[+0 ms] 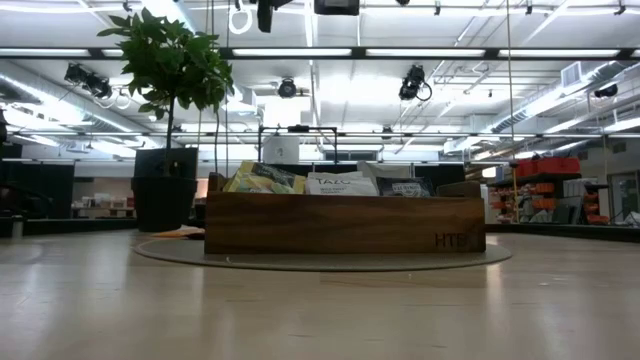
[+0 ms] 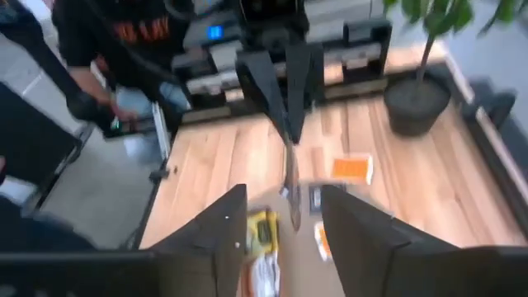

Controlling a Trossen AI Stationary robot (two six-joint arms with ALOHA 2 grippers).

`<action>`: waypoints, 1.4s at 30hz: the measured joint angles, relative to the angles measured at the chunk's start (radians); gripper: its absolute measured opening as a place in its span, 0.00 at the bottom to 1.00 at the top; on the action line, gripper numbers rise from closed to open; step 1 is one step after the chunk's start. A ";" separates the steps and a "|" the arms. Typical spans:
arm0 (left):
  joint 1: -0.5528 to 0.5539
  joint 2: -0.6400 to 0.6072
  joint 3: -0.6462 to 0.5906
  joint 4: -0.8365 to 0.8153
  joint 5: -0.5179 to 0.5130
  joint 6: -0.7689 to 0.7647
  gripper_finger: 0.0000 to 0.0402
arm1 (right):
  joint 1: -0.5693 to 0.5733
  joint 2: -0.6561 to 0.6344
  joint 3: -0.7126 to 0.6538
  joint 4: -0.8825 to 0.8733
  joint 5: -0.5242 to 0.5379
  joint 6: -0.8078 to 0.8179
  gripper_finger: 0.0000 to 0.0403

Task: Pick & Place Tea
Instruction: Put the violet tea bag into the right section of the wooden organizer

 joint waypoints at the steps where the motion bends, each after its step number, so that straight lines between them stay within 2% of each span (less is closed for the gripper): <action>1: 0.000 0.000 0.000 -0.005 0.000 0.000 0.00 | -0.003 0.037 0.053 -0.059 -0.001 -0.023 0.42; 7: 0.000 0.000 0.000 -0.035 0.004 -0.008 0.00 | 0.016 0.240 0.339 -0.306 0.014 -0.131 0.42; 13: 0.000 0.000 0.000 -0.107 0.003 -0.045 0.00 | 0.062 0.274 0.301 -0.292 0.042 -0.145 0.43; 20: 0.000 0.000 0.000 -0.123 0.003 -0.043 0.00 | 0.115 0.287 0.301 -0.249 0.163 -0.165 0.42; 24: 0.000 0.000 0.000 -0.122 0.003 -0.043 0.00 | 0.115 0.288 0.301 -0.237 0.196 -0.164 0.40; 42: 0.000 0.000 0.000 -0.124 0.003 -0.041 0.00 | 0.128 0.325 0.300 -0.257 0.210 -0.137 0.29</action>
